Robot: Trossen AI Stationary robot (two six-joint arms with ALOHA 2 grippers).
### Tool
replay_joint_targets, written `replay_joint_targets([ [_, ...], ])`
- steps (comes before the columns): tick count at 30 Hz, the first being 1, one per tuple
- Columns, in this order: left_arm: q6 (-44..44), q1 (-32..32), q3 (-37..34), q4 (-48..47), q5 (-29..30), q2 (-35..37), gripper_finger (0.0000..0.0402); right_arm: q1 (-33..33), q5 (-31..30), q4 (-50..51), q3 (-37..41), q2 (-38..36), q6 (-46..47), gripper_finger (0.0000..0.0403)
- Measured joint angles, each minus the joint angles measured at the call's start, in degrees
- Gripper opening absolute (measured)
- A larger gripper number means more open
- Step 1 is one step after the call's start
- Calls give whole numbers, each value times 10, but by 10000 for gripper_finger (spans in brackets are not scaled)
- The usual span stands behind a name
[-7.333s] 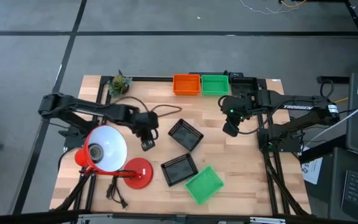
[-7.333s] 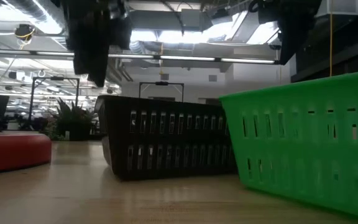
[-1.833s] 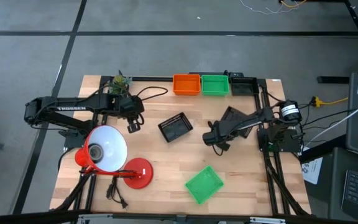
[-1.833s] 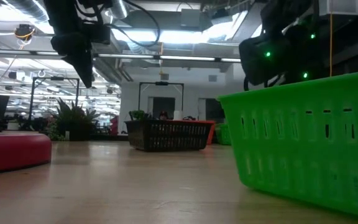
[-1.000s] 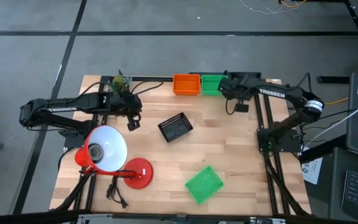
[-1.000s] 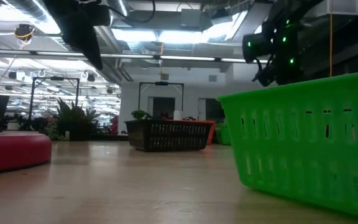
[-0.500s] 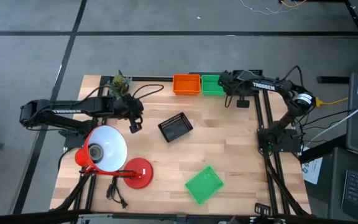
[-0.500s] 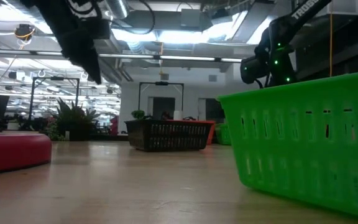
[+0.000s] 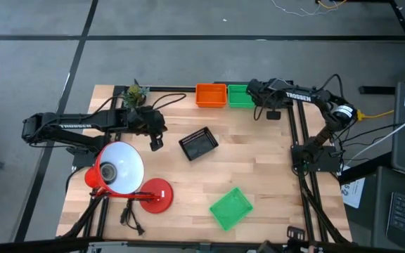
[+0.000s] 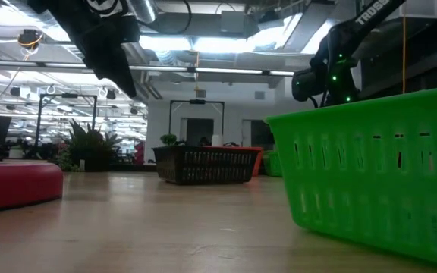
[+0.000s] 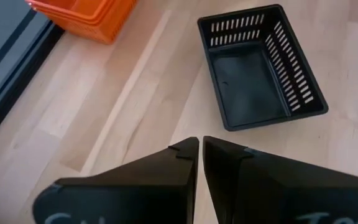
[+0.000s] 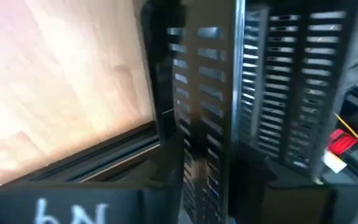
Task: Stack baskets by color
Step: Stack the right black bin on top of the top black bin, then stack the bottom black bin on top of the top stacked black bins
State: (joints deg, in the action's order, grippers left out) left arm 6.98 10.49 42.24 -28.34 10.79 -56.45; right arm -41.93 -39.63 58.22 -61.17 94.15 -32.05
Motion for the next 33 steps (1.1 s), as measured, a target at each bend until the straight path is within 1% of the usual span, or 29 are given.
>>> replay_joint_targets([
  [4, 1, 0, 0, 1, 0, 0, 17, -8, -36, -6, 0, 0, 0, 120],
  [6, 4, 0, 0, 1, 0, 0, 17, -10, -40, -6, 0, 0, 0, 121],
  [8, 4, 0, 0, 1, 0, 0, 15, -11, -34, -6, 0, 0, 0, 122],
  [12, 5, 0, 0, 1, 0, 0, 11, -11, 10, -6, 0, 0, -2, 123],
  [14, 5, 0, 0, 1, 0, 0, 10, -10, 5, -7, 0, 0, 0, 123],
  [17, 6, 0, 0, 1, 0, 0, 12, -11, -23, -7, 0, 0, 3, 123],
  [19, 6, 0, 0, 1, 0, 0, 15, -10, -25, -6, 0, 0, 6, 123],
  [22, 6, 0, 0, 1, 0, 0, 19, 1, -10, 9, 0, 0, 25, 123],
  [25, 5, 0, 0, 1, 0, 0, 18, 16, 17, 43, 0, -1, 31, 123],
  [27, 4, 0, 0, 1, 0, 0, 16, 25, 23, 68, 0, -2, 33, 123],
  [30, 5, 0, 0, 1, 0, 0, 12, 37, 22, 99, 0, -2, 69, 123],
  [32, 5, 0, 0, 1, 0, 0, 10, 49, 27, 128, 0, -2, 119, 123],
  [33, 5, 0, 0, 1, 0, 0, 10, 55, 43, 147, 0, -2, 152, 123],
])
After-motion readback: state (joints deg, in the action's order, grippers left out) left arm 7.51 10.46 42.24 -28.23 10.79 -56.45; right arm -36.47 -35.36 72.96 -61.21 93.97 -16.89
